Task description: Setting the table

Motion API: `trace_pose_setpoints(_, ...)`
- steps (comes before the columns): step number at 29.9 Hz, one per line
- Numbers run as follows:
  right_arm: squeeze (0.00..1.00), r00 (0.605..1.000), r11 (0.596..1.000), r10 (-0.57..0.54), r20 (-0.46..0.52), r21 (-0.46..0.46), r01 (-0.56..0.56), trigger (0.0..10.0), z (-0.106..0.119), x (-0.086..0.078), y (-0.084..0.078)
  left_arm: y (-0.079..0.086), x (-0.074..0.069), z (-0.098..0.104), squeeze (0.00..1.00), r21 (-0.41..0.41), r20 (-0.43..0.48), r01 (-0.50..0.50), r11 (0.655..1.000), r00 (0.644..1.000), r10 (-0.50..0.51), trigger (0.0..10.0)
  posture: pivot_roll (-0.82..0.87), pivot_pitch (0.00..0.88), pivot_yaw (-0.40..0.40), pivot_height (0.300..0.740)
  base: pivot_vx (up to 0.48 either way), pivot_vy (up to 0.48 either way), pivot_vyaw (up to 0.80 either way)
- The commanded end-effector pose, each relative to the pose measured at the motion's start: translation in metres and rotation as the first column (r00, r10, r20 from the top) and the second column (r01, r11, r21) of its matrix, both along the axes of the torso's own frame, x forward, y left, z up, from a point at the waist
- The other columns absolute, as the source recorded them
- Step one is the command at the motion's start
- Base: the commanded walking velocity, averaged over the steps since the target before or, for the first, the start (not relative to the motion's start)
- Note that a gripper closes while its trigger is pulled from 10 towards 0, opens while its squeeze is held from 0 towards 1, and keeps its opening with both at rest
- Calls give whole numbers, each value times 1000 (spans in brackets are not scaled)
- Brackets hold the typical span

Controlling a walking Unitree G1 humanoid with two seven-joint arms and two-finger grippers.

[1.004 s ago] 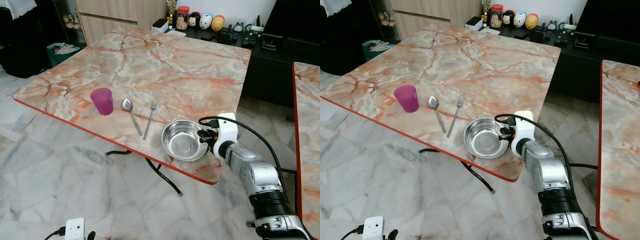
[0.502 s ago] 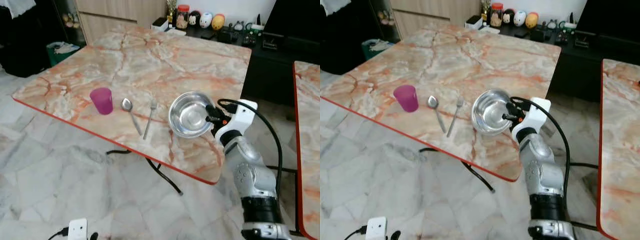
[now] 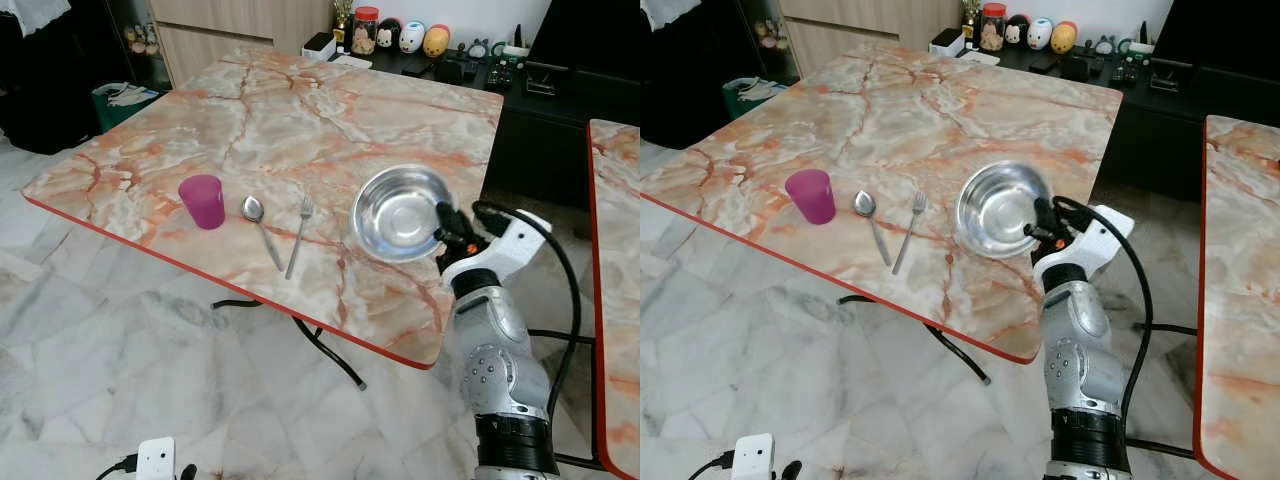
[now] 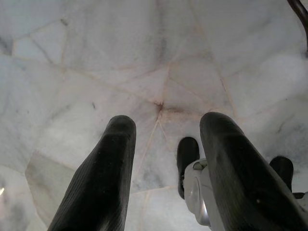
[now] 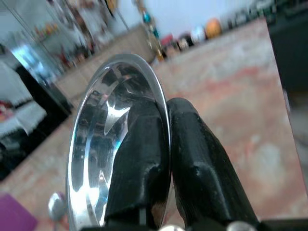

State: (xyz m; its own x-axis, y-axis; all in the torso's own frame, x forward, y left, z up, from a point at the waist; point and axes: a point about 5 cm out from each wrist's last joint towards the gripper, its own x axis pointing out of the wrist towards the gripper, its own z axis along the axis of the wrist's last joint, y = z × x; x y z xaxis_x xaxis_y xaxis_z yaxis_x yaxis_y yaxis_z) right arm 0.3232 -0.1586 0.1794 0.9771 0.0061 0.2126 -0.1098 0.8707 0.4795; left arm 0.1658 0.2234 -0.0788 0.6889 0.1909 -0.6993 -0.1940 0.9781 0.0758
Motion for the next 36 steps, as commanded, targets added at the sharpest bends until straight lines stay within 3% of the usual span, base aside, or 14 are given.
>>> trace_pose_setpoints(1,0,998,999,18,59,37,-20,10000,7,-7,2,0,-8,-3,0,6,-18,-1,1000,1000,2,10000,-7,55,-1,740,0,0,0)
trace_pose_setpoints(5,0,997,998,41,65,55,-44,10000,3,-11,8,-1,-8,-3,0,11,-20,5,1000,1000,-5,10000,-6,43,2,740,0,0,0)
trace_pose_setpoints(9,0,997,989,58,50,137,-65,10000,-1,-12,14,-2,-9,-4,0,17,-16,15,1000,1000,-15,10000,-3,31,2,740,0,-283,0)
trace_pose_setpoints(17,0,998,987,59,35,146,-64,10000,-3,-11,18,-3,-8,-3,0,23,0,21,1000,1000,-21,10000,-2,37,3,740,0,-335,0)
trace_pose_setpoints(25,0,1000,990,17,9,137,-18,10000,-3,-8,10,-2,-9,-3,0,13,-3,10,1000,1000,-10,10000,-3,51,2,740,0,-466,0)
trace_pose_setpoints(32,0,1000,988,13,9,153,-14,10000,-1,-5,9,-3,-8,-3,0,5,-2,0,1000,1000,0,10000,-4,65,-2,740,0,-436,-711)
trace_pose_setpoints(36,0,1000,992,10,9,128,-11,10000,0,-5,12,-3,-8,-3,0,-7,2,-21,1000,1000,21,10000,-4,66,-4,740,0,0,-709)
